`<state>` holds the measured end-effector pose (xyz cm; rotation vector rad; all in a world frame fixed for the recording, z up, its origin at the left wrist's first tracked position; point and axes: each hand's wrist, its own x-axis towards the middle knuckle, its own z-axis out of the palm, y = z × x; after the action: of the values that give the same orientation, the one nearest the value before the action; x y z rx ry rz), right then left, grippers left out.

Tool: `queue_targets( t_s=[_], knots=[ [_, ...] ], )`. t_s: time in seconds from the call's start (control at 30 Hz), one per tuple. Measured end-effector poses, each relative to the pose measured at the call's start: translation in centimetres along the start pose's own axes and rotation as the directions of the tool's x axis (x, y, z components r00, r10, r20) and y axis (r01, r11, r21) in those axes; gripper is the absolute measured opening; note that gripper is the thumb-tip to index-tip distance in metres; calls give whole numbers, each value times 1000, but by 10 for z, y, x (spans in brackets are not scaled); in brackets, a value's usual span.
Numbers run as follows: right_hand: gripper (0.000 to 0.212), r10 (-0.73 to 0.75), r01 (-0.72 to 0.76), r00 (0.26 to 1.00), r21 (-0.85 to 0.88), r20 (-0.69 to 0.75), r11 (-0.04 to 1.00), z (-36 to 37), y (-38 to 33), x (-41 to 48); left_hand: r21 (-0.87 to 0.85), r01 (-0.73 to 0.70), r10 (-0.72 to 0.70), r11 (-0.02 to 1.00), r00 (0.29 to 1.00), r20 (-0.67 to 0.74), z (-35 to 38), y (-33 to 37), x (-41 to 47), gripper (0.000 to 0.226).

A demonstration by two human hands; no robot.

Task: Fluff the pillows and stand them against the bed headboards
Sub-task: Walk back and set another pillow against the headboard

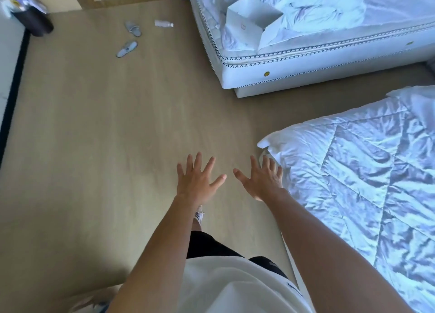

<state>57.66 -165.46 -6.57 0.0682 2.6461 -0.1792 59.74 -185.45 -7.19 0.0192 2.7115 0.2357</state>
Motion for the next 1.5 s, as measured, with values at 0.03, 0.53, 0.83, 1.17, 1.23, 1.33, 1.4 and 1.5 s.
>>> queue_targets(
  t_s=[0.03,0.53,0.83,1.17,1.23,1.33,1.4,1.5],
  knots=[
    [91,18,-18,1000,7,-2,1000,-7,-5,18,4,-11,11,1000,1000,0,-9,-3,22,79],
    [90,282,-275,959,190,-15,943,-140,-49,247,147,-276,261,950,959,114,-158,-9,327,82],
    [90,449,-433,893,302,18,849,-191,28,364,235,-447,428,863,894,129,-200,86,483,80],
    [90,609,-559,793,389,-8,733,-273,151,473,272,-616,579,739,787,211,-236,242,617,79],
    [91,635,-571,772,405,-31,714,-286,175,486,266,-648,612,714,761,212,-242,272,638,78],
    [92,688,-613,726,427,-30,665,-305,217,511,274,-696,654,664,718,240,-248,326,678,79],
    [93,718,-646,696,422,-16,636,-316,243,525,270,-732,688,625,680,253,-249,360,704,80],
    [93,773,-699,634,433,7,569,-333,290,552,263,-780,732,568,625,272,-253,419,746,80]
  ],
)
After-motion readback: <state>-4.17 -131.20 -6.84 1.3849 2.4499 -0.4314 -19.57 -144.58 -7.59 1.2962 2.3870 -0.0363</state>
